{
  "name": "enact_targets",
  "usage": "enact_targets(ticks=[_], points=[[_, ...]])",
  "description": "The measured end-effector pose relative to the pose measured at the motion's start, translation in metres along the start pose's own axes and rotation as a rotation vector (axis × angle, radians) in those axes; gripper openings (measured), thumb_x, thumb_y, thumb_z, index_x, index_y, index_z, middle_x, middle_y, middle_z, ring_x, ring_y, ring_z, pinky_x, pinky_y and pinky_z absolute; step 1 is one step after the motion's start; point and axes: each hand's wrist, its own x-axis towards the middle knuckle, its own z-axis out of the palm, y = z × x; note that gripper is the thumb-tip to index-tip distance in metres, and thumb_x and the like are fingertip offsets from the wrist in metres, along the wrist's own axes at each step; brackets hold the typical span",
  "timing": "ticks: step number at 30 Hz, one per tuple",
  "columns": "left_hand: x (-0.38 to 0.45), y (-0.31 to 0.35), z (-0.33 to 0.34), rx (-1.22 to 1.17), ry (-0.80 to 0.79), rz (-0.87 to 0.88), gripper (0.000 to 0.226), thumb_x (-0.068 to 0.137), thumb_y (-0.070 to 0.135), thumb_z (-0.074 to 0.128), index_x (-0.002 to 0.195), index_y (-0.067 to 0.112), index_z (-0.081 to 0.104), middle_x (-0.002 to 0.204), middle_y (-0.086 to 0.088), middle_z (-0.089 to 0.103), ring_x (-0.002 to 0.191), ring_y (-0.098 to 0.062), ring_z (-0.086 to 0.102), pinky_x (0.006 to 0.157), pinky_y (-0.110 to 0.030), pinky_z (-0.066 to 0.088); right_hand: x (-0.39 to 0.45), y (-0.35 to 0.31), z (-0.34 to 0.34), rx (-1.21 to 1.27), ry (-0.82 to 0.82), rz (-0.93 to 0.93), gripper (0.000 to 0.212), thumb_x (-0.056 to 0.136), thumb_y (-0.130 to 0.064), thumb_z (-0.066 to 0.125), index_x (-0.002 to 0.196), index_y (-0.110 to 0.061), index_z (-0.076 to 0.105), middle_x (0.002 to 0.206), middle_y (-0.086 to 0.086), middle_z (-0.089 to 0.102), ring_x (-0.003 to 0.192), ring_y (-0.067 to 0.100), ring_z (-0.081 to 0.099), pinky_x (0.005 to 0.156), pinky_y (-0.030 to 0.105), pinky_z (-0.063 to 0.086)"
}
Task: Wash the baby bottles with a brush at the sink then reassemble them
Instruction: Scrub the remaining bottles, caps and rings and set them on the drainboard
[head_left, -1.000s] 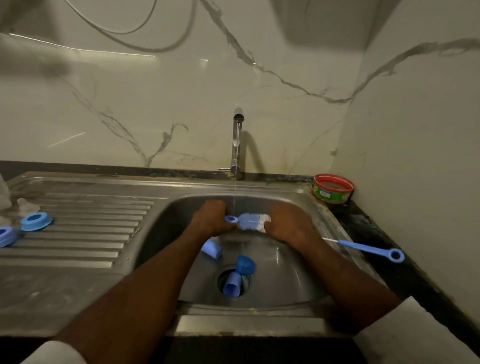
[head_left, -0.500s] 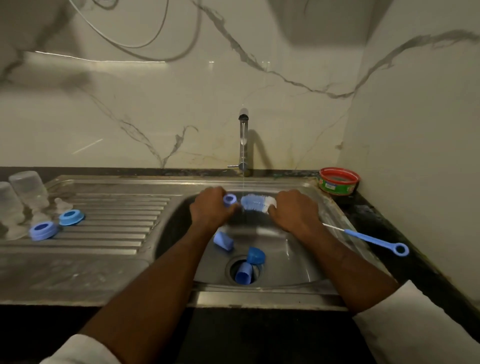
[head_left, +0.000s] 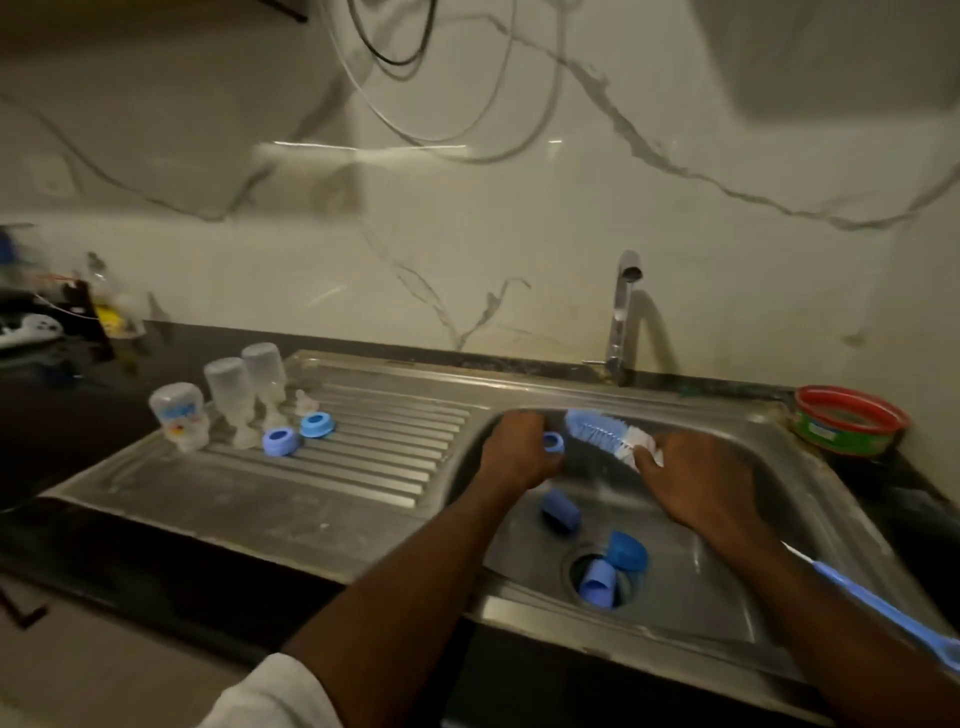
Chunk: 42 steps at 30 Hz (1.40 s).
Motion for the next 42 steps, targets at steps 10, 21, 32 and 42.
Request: enact_targets(ticks=[10,21,32,42], points=[[-0.004,-0.100,-0.158,0.264,0.136,-0.206,0.029,0.085,0.045,0.067,0.101,0.021,0.071,0.102,-0.001,0.069,0.098,-0.022,0.064,0.085,-0.036,0.054,0.044,-0.190,-0.007,0.330,-0.116,-0.165,0.037,0.097,-0.041,0.051,0.120,-0.016,0.067,0.119,0.013,0.069,0.108,0.035,0.065,0.087,0.038,0.051],[0.009,-0.182,-0.198,0.453,0.123,-0.372,0.028,0.090,0.039,0.064,0.110,0.021,0.068,0.115,-0.006,0.066,0.110,-0.027,0.062,0.092,-0.040,0.053,0.050,-0.276,0.020,0.255,-0.150,-0.235,0.030,0.096,-0.039,0.056,0.117,-0.019,0.063,0.117,0.007,0.067,0.106,0.028,0.065,0.075,0.031,0.041],[0.023,-0.187,-0.197,0.519,-0.004,-0.341,0.048,0.082,0.049,0.071,0.118,0.019,0.062,0.126,-0.009,0.061,0.123,-0.029,0.053,0.099,-0.044,0.050,0.055,-0.258,0.026,0.247,-0.146,-0.225,0.035,0.097,-0.044,0.060,0.121,-0.019,0.063,0.119,0.005,0.067,0.108,0.024,0.064,0.080,0.032,0.045],[0.031,-0.070,-0.139,0.349,0.221,-0.035,0.030,0.088,0.045,0.070,0.112,0.028,0.068,0.113,0.003,0.068,0.106,-0.018,0.062,0.081,-0.033,0.050,0.053,-0.176,-0.012,0.230,-0.060,-0.073,0.034,0.097,-0.041,0.053,0.121,-0.020,0.065,0.123,0.008,0.068,0.111,0.030,0.065,0.085,0.035,0.047]])
